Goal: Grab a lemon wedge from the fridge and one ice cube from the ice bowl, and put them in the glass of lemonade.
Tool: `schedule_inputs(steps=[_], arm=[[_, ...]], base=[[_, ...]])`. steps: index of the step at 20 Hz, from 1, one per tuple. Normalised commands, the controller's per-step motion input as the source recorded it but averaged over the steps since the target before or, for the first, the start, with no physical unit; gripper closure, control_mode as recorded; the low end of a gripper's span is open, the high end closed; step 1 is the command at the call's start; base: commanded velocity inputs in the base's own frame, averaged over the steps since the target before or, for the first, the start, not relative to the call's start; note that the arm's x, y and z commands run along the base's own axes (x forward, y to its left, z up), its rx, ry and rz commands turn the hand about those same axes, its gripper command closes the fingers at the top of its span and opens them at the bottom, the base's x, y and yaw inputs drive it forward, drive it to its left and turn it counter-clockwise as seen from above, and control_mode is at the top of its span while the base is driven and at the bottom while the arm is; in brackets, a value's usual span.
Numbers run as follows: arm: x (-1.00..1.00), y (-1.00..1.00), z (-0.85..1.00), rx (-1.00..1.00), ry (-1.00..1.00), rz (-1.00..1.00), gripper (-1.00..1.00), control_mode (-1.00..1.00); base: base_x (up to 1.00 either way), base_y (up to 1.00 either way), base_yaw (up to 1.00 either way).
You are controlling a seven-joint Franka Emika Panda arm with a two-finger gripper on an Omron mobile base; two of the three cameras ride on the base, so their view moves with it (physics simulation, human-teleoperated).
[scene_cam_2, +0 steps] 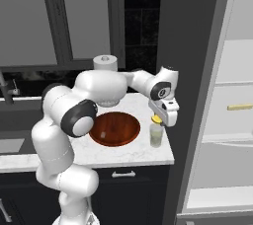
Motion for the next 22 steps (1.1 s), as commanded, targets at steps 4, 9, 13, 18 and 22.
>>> schedule_inputs(steps=[4,9,13,18,22], arm=[[-0.32,0.00,-0.20,0.00,-0.01,0.00,1.00,-1.00],[-0.37,0.05,0.00,0.00,-0.08,0.00,1.00,-1.00],[0.00,0.24,0.13,0.00,0.00,0.00,1.00,-1.00],[0.16,0.12,0.09,0.00,0.04,0.00,1.00,-1.00],[0.24,0.06,0.00,-0.03,0.04,-0.01,1.00,-1.00]], base=[[0.00,0.00,0.00],[0.00,0.00,0.00],[0.00,0.00,0.00],[0.00,0.00,0.00],[0.00,0.00,0.00]])
